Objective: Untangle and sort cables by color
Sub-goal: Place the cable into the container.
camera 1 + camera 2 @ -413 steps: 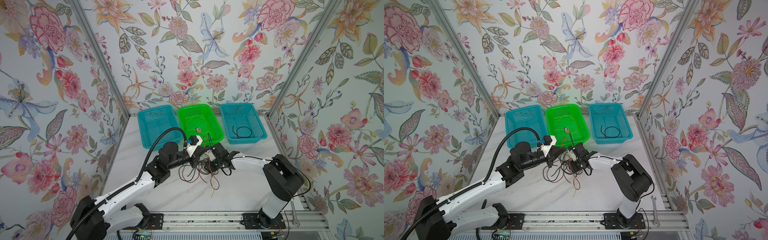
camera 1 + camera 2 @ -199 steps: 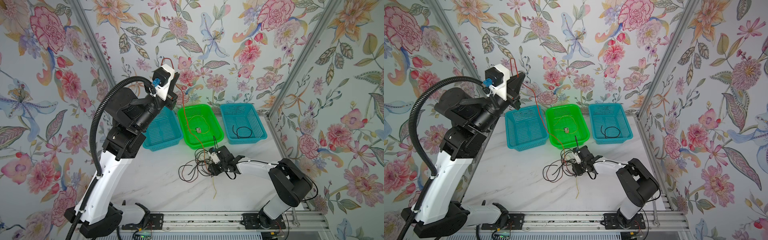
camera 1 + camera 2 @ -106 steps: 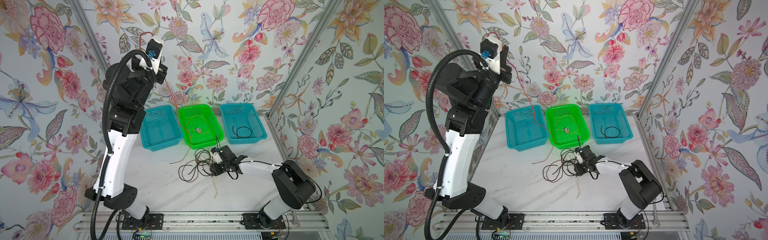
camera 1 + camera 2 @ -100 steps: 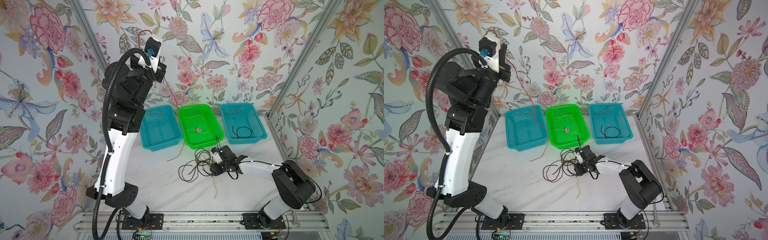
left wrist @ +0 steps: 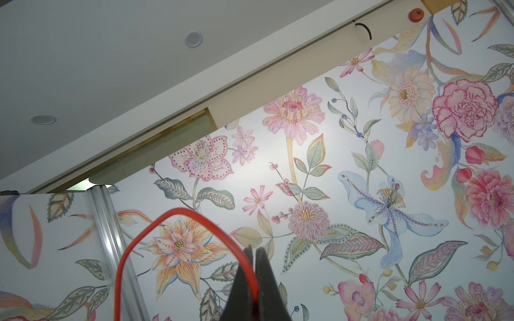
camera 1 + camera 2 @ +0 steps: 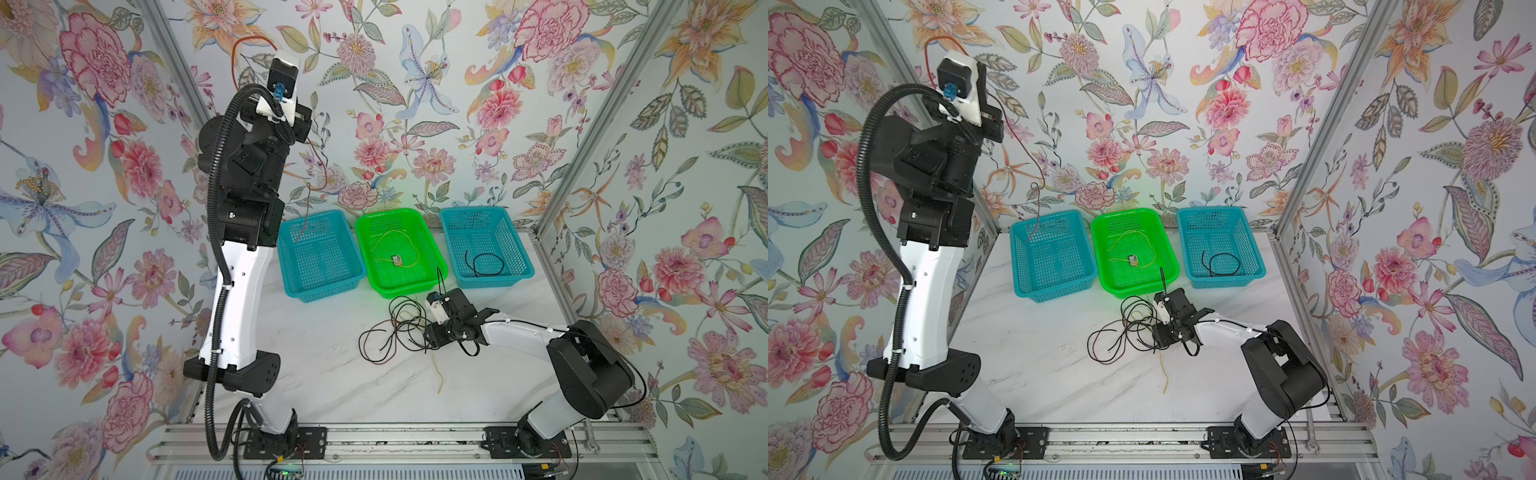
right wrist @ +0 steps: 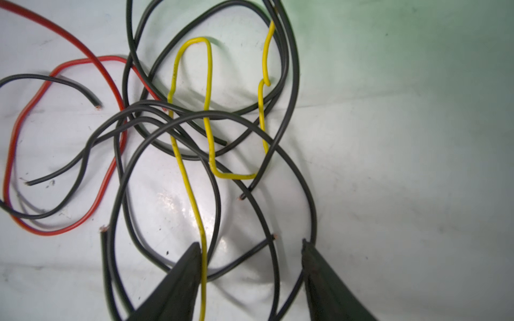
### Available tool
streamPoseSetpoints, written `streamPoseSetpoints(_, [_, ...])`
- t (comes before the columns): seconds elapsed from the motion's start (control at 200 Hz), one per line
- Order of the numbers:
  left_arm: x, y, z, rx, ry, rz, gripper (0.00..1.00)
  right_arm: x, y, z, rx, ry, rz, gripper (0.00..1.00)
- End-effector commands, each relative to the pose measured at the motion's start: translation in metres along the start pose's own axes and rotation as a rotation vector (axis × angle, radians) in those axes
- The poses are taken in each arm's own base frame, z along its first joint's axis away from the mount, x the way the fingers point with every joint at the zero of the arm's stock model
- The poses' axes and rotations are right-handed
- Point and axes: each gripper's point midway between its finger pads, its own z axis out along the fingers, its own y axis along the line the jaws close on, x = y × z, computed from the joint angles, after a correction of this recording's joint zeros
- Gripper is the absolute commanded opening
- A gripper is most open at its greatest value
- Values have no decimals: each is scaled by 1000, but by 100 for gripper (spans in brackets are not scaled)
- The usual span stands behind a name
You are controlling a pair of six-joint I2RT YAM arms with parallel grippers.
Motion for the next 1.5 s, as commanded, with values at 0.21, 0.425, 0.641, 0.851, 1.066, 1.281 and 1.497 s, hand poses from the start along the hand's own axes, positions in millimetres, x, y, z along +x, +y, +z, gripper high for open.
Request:
streamPoseSetpoints(0.21, [145,-60,14,47,278,23,0,-10,4,-21,-15,-37,-11,59])
streamPoseSetpoints(0.425, [218,-84,-40,7,398,23,0,-8,0,-30,-8,-49,-7,59])
streamPoseSetpoints(0.641, [306,-111,-93,-18,581,85,0,-12,2,-33,-17,-57,-6,59])
streamPoseSetpoints(0.851, [386,-120,-123,-60,776,146,0,-10,3,-36,-21,-60,-1,59])
streamPoseSetpoints(1.066, [409,-98,-137,-139,843,124,0,-5,0,-37,-12,-55,4,59])
streamPoseSetpoints(1.281, [413,-68,-145,-200,865,151,0,-10,1,-39,-15,-62,-2,59])
streamPoseSetpoints(1.497, [412,-79,-139,-136,839,117,4,-15,2,-38,-21,-63,-6,59])
